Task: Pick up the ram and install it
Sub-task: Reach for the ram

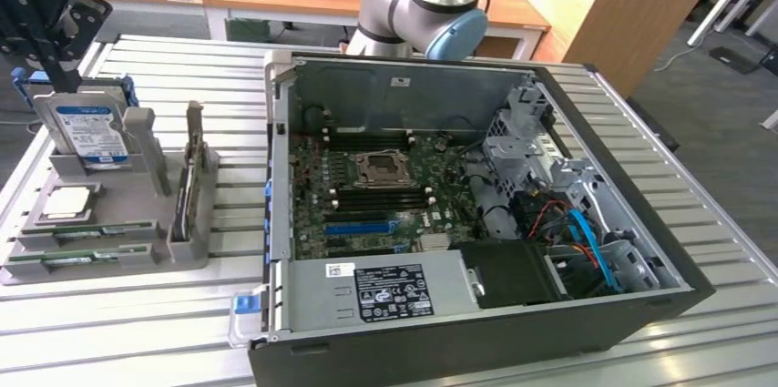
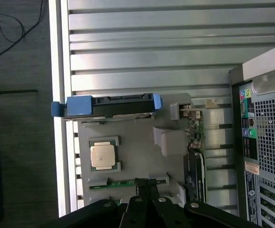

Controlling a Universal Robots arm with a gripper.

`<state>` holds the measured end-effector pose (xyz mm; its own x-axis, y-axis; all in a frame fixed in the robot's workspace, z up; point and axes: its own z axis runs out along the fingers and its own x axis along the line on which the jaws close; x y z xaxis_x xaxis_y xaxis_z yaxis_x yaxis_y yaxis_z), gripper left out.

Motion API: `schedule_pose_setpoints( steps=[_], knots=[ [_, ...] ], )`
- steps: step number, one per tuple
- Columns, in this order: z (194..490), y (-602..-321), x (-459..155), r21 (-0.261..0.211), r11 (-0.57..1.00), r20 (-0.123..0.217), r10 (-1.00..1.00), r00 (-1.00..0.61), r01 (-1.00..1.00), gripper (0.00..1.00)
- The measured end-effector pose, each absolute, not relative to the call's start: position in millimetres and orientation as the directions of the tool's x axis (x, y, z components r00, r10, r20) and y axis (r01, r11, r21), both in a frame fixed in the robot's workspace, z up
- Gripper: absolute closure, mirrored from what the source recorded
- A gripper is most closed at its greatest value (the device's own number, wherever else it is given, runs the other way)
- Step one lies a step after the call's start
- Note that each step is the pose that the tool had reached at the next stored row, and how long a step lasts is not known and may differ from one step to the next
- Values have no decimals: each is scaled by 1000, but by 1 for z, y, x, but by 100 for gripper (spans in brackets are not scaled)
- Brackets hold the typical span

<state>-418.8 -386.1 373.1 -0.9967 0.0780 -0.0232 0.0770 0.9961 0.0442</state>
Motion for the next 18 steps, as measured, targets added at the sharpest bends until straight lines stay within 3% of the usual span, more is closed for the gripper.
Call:
schedule_pose_setpoints(
  steps=[18],
  knots=[
    [373, -407, -419, 44, 996, -23, 78, -997, 77, 89]
  ],
)
